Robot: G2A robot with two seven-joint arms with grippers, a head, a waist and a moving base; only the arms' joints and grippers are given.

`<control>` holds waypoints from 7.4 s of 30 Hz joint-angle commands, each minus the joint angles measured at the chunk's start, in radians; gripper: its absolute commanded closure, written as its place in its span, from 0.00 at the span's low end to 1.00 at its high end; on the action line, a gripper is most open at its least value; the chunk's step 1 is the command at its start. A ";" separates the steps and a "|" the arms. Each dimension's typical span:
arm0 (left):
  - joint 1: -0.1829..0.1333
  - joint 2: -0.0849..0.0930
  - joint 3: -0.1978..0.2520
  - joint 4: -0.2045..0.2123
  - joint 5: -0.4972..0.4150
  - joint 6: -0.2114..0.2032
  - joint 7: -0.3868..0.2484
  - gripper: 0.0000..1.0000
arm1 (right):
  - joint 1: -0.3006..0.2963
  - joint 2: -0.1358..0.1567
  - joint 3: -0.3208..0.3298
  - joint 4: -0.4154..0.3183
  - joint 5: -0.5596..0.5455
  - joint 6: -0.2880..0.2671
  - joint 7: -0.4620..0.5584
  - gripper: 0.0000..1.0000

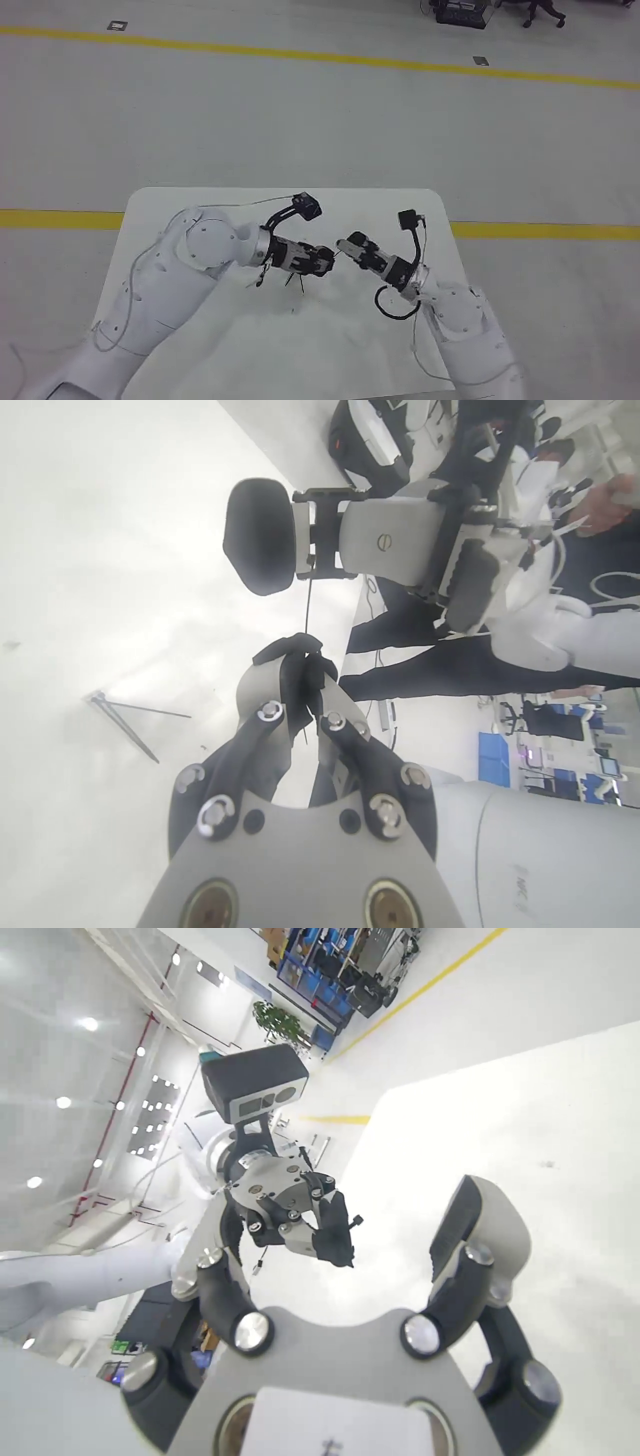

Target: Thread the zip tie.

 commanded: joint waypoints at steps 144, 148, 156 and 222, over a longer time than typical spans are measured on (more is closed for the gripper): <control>-0.010 0.121 0.107 0.082 -0.514 0.009 0.403 0.56 | -0.042 -0.187 0.043 0.032 0.018 0.000 -0.157 1.00; -0.011 0.122 0.109 0.081 -0.509 0.013 0.409 0.59 | -0.042 -0.185 0.039 0.030 0.013 0.000 -0.162 1.00; -0.015 0.123 0.115 0.085 -0.504 0.024 0.413 0.69 | -0.041 -0.180 0.028 0.029 0.002 0.000 -0.175 1.00; 0.003 0.133 0.119 0.071 -0.530 0.014 0.449 0.80 | -0.054 -0.156 -0.009 0.005 0.009 0.000 -0.212 1.00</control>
